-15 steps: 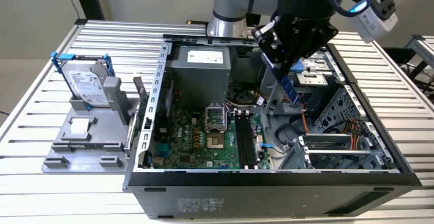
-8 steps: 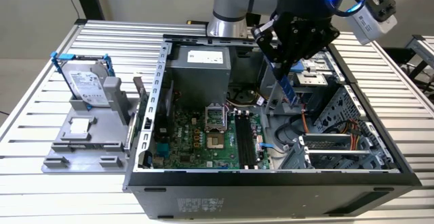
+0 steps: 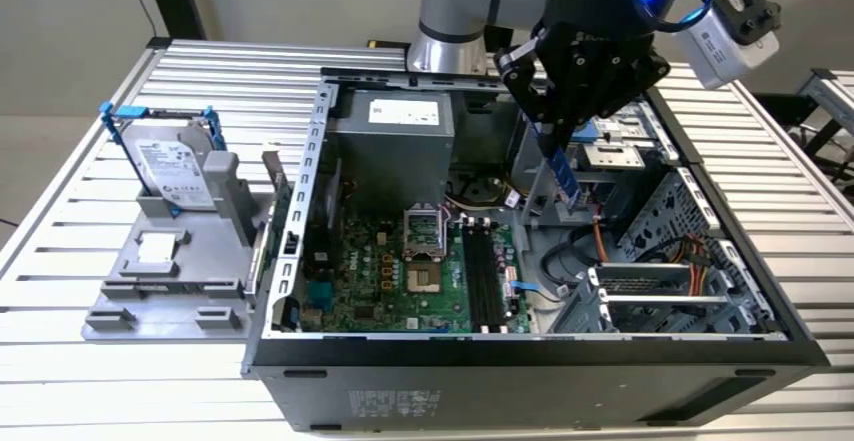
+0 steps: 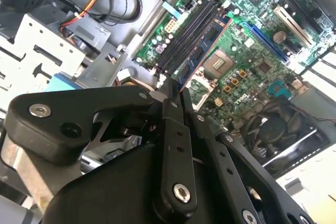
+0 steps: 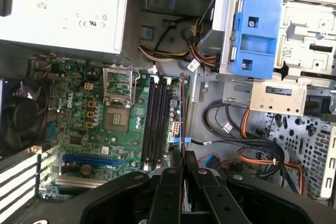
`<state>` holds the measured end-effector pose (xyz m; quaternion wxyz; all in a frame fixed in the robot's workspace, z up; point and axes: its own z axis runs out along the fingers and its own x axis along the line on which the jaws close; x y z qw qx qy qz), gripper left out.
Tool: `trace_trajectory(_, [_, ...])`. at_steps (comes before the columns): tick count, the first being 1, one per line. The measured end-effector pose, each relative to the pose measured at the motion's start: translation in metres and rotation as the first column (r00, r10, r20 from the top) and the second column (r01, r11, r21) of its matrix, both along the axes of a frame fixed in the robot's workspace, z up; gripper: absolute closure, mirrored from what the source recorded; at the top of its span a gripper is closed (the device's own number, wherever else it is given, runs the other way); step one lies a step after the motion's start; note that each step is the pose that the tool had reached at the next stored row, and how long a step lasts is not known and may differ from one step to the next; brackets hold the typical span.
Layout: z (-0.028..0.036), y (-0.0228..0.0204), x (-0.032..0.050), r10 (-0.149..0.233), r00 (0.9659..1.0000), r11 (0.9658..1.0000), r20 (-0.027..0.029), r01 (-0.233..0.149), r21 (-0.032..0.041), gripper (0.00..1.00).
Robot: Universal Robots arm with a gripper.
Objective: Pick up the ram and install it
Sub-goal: 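Insert the ram into the slot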
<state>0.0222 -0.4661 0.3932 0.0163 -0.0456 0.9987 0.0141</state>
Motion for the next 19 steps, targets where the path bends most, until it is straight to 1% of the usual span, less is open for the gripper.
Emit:
trace_trajectory(4, [0.0,0.0,0.0,-0.017,0.9999,0.9999,0.0,0.017,0.0002,1.0])
trace_trajectory(12, [-0.0003,0.0001,0.0,-0.019,0.9998,0.9998,0.0,0.019,0.0002,1.0])
trace_trajectory(15, [-0.0018,0.0,0.0,-0.019,0.9998,0.9998,0.0,0.019,0.0001,1.0])
trace_trajectory(19, [-0.0055,0.0,0.0,-0.019,0.9998,0.9998,0.0,0.019,0.0001,1.0])
